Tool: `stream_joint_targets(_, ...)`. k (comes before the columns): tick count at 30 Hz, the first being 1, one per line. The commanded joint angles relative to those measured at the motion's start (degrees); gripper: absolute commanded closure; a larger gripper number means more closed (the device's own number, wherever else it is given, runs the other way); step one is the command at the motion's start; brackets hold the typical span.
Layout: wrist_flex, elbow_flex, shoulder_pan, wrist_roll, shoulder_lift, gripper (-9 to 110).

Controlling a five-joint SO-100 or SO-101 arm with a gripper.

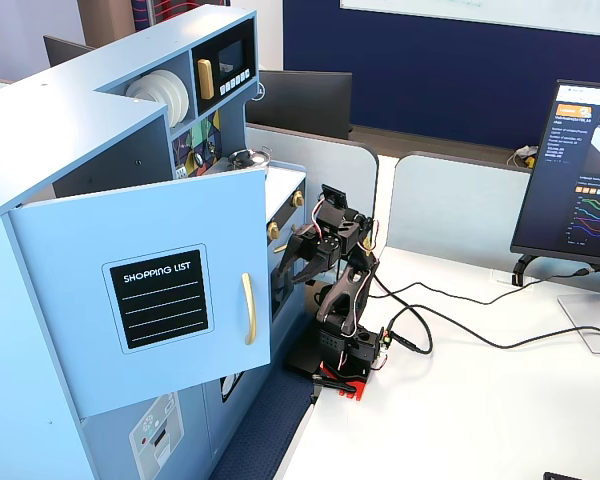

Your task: Close the left cabinet door

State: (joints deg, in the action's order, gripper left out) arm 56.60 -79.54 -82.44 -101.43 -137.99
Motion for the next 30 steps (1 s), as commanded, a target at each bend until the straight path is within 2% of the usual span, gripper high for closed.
stream_joint_targets(1,-4.1,6.0,-3.4,-6.3,5.2,102)
stream_joint_targets(7,-11.1,7.6,-7.8,-22.6,11.2,102)
stream_joint_targets(13,-12.4,9.8,-9.1,-31.1,15.6,102)
stream_joint_targets(30,-9.7,13.4,2.5,-24.3,17.7,102)
